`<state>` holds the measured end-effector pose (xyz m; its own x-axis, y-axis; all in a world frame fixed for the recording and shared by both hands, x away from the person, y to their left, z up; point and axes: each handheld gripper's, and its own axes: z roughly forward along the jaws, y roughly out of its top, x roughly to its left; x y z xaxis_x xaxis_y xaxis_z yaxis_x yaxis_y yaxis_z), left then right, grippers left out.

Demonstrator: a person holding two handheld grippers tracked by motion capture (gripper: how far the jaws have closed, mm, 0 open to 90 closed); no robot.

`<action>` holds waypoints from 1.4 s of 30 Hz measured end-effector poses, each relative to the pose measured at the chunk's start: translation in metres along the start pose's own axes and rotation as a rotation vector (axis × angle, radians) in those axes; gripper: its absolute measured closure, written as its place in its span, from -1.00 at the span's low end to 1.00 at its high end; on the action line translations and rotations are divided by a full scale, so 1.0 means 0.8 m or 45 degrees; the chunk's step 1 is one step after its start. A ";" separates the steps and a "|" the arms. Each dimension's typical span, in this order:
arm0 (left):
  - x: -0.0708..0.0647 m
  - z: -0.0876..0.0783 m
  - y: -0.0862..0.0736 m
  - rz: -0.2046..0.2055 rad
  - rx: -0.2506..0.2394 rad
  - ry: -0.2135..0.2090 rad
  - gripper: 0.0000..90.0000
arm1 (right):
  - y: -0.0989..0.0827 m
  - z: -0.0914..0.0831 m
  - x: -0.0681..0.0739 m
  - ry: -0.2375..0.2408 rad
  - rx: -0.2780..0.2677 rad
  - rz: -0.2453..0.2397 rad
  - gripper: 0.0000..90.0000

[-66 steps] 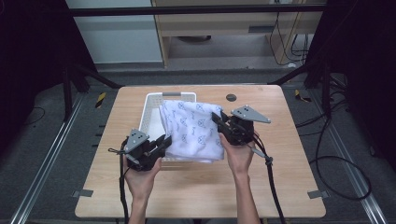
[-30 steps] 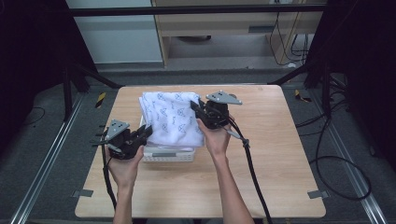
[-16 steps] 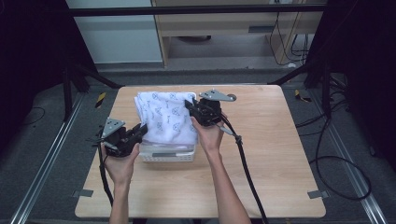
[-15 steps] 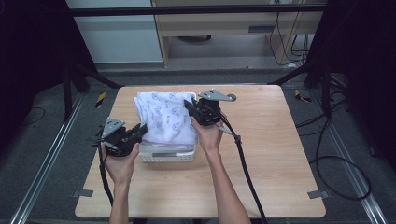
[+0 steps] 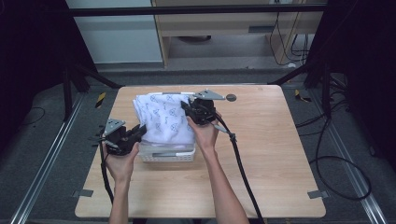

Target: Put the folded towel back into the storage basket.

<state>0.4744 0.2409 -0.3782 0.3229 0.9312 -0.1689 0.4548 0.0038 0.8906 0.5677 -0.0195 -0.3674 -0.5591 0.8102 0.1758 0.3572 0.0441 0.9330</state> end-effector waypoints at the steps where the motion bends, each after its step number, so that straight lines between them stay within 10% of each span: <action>1: 0.000 0.000 0.000 0.000 0.000 0.000 0.71 | 0.000 0.000 0.000 0.000 0.000 0.000 0.70; 42: 0.020 0.055 -0.044 0.009 0.145 0.062 0.71 | -0.053 0.047 -0.011 -0.080 0.170 -0.007 0.69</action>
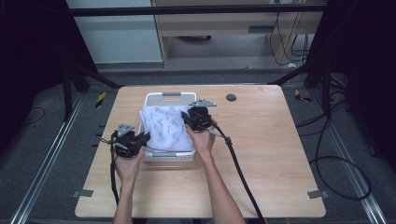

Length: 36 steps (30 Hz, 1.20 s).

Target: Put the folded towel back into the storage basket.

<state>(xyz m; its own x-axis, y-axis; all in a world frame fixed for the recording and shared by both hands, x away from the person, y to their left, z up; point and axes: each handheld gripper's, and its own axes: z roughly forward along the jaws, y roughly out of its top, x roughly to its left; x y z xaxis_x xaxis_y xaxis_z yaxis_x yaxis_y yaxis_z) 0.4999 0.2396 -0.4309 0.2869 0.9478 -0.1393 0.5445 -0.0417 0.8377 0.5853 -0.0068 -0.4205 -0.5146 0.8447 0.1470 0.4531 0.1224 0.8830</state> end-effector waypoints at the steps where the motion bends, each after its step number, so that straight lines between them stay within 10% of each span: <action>1: 0.000 0.001 0.000 0.003 0.004 0.001 0.71 | -0.001 0.001 0.000 -0.001 0.002 0.003 0.69; 24: -0.002 0.013 -0.006 0.020 0.053 0.039 0.63 | -0.020 0.013 -0.003 -0.048 0.081 -0.027 0.61; 36: -0.002 -0.007 0.001 0.022 -0.031 0.056 0.52 | -0.022 0.010 -0.004 -0.054 0.064 -0.071 0.29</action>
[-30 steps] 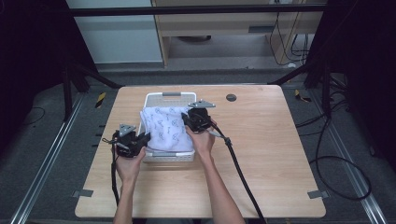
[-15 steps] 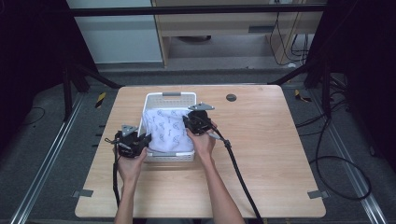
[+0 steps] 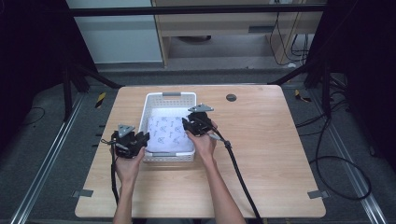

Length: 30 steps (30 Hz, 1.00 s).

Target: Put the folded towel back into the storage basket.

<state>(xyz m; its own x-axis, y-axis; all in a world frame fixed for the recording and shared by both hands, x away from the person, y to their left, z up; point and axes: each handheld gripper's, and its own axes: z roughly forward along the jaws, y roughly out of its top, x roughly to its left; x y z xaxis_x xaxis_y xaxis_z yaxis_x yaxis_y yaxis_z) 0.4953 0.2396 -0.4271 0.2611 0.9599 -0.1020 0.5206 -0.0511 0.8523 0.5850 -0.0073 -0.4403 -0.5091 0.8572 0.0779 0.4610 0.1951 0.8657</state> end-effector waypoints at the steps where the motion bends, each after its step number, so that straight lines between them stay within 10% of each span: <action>1: 0.000 -0.002 0.001 0.003 -0.008 -0.001 0.51 | 0.001 -0.002 0.000 0.001 -0.008 -0.004 0.26; 30: -0.019 -0.036 0.020 0.123 -0.083 -0.085 -0.12 | -0.003 -0.090 -0.031 0.076 -0.088 0.024 -0.57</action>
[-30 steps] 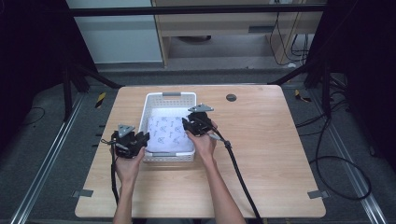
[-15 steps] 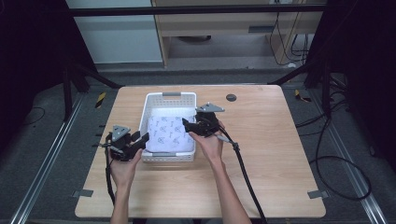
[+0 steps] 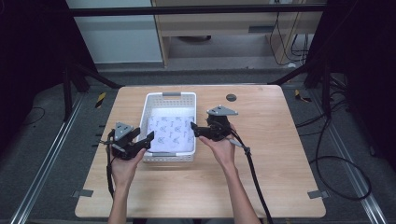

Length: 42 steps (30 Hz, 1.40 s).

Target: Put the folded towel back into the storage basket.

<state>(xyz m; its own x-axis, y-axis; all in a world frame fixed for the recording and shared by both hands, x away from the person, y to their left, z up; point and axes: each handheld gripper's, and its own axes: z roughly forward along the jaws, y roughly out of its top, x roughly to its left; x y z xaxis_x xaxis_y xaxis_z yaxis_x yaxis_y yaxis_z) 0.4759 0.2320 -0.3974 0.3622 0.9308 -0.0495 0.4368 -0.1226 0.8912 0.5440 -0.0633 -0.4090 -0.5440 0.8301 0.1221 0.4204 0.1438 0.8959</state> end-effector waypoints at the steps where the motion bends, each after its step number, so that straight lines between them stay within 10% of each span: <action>1: -0.001 -0.001 0.001 0.009 0.004 0.006 -0.15 | -0.003 -0.009 -0.006 -0.006 0.013 0.003 -0.59; 42: 0.015 -0.059 -0.066 0.150 0.066 -0.048 -0.47 | -0.098 -0.156 -0.079 -0.012 -0.020 0.058 -0.77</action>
<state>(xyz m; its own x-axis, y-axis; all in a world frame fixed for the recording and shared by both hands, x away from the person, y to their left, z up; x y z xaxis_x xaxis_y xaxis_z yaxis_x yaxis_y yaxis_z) 0.4181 0.2657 -0.4239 0.4437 0.8954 0.0359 0.4311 -0.2485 0.8674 0.4546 -0.1940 -0.4340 -0.5174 0.8409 0.1588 0.4330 0.0972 0.8961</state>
